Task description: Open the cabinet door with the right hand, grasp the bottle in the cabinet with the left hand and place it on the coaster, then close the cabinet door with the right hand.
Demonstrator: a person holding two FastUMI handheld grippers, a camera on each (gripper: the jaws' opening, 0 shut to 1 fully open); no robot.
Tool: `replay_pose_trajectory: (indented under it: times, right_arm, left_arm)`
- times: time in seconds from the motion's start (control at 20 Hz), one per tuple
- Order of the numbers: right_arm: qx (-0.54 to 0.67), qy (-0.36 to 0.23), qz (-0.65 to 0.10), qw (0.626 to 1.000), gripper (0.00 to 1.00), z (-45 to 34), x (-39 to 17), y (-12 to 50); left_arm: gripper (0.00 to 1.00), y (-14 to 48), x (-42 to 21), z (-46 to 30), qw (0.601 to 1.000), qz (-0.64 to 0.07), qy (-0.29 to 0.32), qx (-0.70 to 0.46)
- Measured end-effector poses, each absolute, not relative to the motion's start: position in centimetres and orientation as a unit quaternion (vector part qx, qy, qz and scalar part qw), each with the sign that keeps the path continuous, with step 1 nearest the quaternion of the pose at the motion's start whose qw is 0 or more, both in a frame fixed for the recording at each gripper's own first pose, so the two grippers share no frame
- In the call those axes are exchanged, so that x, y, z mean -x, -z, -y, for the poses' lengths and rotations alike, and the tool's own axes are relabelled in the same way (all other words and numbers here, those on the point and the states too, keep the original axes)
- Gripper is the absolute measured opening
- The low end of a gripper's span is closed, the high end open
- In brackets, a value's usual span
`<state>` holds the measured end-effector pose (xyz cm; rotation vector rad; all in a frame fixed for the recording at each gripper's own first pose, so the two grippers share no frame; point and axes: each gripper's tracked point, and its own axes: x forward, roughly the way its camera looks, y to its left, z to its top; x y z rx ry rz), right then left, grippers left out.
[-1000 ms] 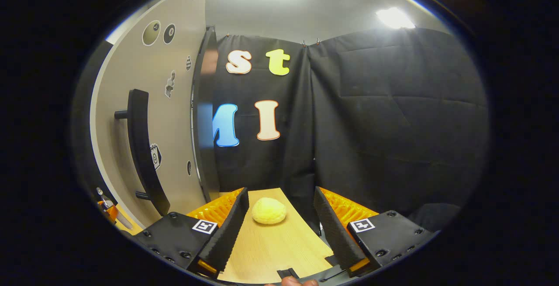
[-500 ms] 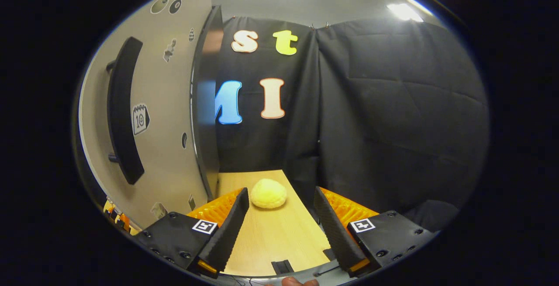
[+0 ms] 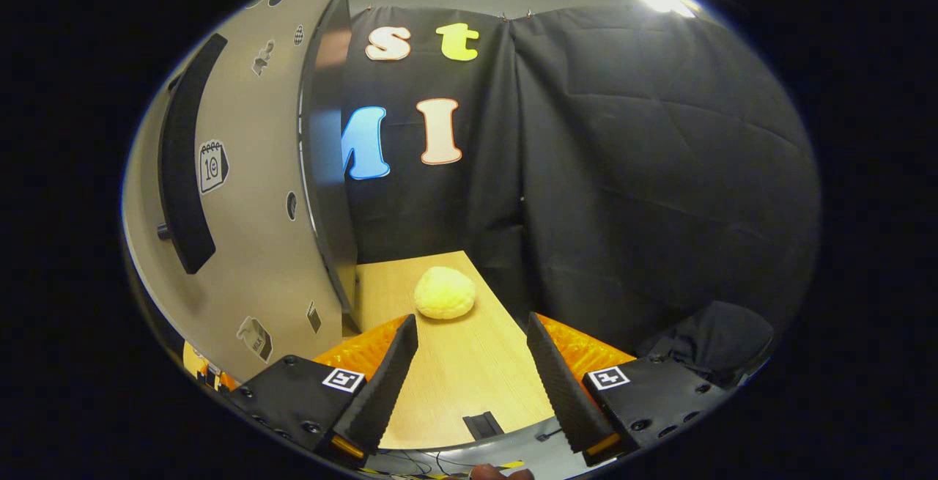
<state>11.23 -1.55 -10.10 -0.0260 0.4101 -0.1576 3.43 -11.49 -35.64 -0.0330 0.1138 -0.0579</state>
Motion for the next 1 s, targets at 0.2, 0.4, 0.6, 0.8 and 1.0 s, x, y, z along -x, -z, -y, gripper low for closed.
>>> replay_pose_trajectory:
  times: [0.2, 0.4, 0.6, 0.8, 1.0]
  right_arm:
    - [0.014, 0.081, -0.202, 0.976, 0.95, 1.1, -11.0, 9.7]
    - [0.006, 0.086, -0.204, 0.975, 0.95, 0.7, -10.5, 9.8]
    - [-0.002, 0.096, -0.208, 0.973, 0.95, 0.6, -10.6, 9.9]
    - [-0.003, 0.107, -0.198, 0.974, 0.95, 0.6, -10.5, 9.4]
    - [-0.004, 0.123, -0.186, 0.975, 0.95, 0.9, -9.8, 9.2]
  left_arm:
    - [0.72, 35.5, -3.7, 12.2, 0.996, -0.070, 0.057, -0.001]
    - [0.75, 35.8, -3.3, 12.5, 0.993, -0.085, 0.076, -0.022]
    - [0.82, 35.2, -3.0, 12.9, 0.990, -0.090, 0.099, -0.033]
    - [0.84, 33.4, -3.9, 12.3, 0.990, -0.090, 0.104, -0.033]
    - [0.84, 30.3, -3.6, 12.2, 0.989, -0.076, 0.120, -0.037]
